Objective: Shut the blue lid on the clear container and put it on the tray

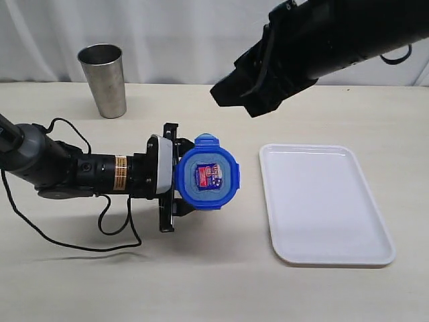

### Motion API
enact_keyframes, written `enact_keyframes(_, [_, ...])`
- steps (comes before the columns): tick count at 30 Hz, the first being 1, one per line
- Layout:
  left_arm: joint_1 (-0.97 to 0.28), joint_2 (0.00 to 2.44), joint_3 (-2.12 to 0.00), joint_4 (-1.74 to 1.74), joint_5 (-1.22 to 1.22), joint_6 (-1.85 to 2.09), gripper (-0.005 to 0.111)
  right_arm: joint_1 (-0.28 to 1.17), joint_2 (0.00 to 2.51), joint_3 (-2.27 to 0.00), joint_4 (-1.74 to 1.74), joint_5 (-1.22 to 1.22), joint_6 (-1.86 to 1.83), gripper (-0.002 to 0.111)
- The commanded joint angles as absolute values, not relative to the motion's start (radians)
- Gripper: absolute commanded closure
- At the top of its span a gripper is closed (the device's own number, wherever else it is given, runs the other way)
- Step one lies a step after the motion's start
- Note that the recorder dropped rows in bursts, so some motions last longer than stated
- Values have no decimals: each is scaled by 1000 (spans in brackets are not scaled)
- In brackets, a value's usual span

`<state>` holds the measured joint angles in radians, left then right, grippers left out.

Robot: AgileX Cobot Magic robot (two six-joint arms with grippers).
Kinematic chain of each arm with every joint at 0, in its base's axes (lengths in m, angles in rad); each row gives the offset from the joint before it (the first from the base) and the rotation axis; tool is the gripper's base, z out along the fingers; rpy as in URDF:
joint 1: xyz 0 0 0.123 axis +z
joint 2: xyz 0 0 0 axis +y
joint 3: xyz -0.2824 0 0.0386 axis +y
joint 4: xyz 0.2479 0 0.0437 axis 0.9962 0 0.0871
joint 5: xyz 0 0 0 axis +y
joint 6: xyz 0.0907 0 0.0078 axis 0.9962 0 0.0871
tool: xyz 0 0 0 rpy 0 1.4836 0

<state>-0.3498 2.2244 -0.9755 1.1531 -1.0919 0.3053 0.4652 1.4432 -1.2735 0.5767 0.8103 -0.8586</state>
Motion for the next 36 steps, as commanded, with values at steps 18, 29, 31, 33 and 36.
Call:
enact_keyframes(18, [-345, 2214, -982, 1115, -1087, 385, 107, 734, 1704, -1325, 40, 849, -903, 58])
enact_keyframes(29, [-345, 2214, -982, 1117, -1087, 365, 107, 734, 1714, -1420, -12, 858, -854, 58])
enact_keyframes(31, [-345, 2214, -982, 1117, -1087, 365, 107, 734, 1714, -1439, -14, 855, -852, 58])
enact_keyframes(33, [-345, 2214, -982, 1117, -1087, 365, 107, 734, 1714, -1438, -14, 853, -852, 58])
enact_keyframes(36, [-345, 2214, -982, 1117, -1087, 363, 107, 732, 1733, -1436, -21, 903, -852, 59])
